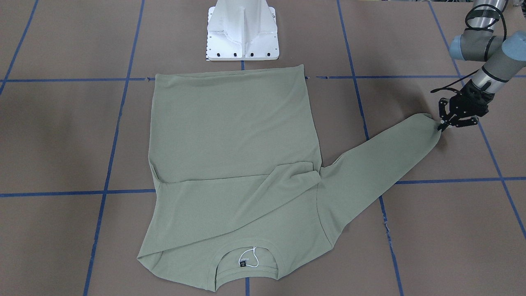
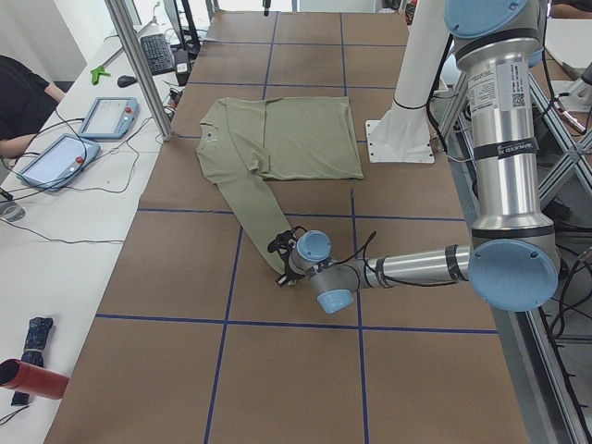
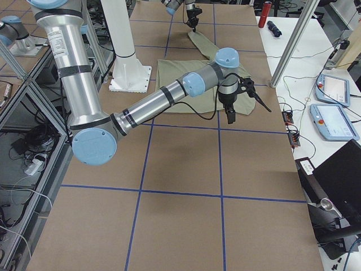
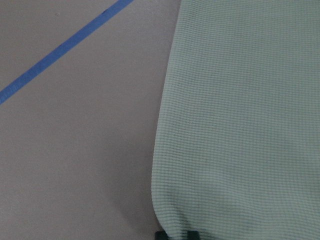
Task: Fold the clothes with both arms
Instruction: 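Move the left gripper to the other sleeve cuff and grasp it, then lift the cuff with the left gripper and fold the sleeve across the chest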
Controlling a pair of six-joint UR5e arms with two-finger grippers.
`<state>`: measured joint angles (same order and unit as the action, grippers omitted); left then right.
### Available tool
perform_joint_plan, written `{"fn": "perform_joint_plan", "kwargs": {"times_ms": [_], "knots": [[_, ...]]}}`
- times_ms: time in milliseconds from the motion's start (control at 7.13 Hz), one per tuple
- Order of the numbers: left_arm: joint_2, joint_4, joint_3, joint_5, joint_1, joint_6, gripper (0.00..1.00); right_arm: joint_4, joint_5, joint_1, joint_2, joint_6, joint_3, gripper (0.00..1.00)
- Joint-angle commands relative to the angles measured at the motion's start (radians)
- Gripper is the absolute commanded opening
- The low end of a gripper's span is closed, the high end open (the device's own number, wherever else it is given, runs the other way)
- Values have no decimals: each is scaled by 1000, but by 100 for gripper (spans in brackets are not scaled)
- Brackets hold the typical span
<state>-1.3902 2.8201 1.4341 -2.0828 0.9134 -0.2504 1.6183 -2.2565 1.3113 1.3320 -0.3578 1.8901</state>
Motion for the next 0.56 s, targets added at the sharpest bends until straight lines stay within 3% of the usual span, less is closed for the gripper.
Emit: {"fn": "perform_joint_plan", "kwargs": {"times_ms": [0,280,421], "knots": [[2,-1,31,-95,16,2,0,0,0,-1,-1,0,0,100],[-7,-46,37,-146,44,2,0,0,0,0,1,0,0,100],[-25,-136,86,-157,64,2,0,0,2,0,4,0,0,100]]}}
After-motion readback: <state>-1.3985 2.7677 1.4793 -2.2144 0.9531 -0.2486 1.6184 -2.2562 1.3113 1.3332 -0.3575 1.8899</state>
